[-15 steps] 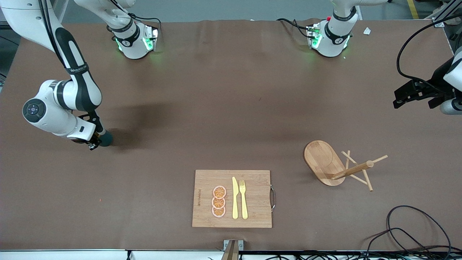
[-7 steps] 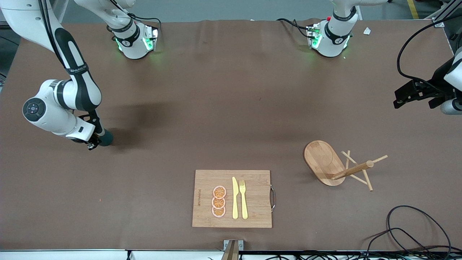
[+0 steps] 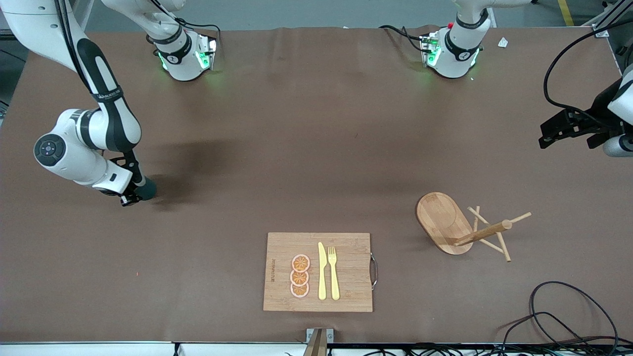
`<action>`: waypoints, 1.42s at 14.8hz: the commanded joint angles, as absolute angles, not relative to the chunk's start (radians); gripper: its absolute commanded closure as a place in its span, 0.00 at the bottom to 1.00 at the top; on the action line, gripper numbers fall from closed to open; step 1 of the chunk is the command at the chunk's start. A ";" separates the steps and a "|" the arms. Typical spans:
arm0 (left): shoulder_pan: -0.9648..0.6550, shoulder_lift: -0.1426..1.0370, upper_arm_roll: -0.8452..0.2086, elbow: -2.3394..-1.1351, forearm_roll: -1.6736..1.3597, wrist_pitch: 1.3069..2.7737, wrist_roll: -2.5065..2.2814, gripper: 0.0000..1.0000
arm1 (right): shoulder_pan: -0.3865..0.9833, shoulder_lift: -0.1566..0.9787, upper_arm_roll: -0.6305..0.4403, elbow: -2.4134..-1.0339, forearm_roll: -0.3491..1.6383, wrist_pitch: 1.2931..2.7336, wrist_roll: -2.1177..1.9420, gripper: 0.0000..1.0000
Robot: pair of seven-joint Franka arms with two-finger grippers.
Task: Transfer cup from left to right arm and place
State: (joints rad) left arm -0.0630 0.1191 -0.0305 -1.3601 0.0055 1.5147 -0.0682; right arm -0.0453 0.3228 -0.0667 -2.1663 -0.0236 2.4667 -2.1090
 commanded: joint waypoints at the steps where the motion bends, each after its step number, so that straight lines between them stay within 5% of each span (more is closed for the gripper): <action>1: -0.066 0.118 -0.029 -1.355 0.005 1.516 -0.067 0.00 | -0.048 0.256 -0.064 -2.172 -0.018 2.406 -2.039 0.00; 8: -0.063 0.121 -0.029 -1.355 0.005 1.516 -0.066 0.00 | -0.052 0.207 -0.063 -1.985 -0.020 2.029 -1.560 0.00; 21: -0.061 0.126 -0.029 -1.356 0.003 1.516 -0.064 0.00 | -0.083 0.201 -0.071 -1.628 -0.021 1.681 -0.762 0.00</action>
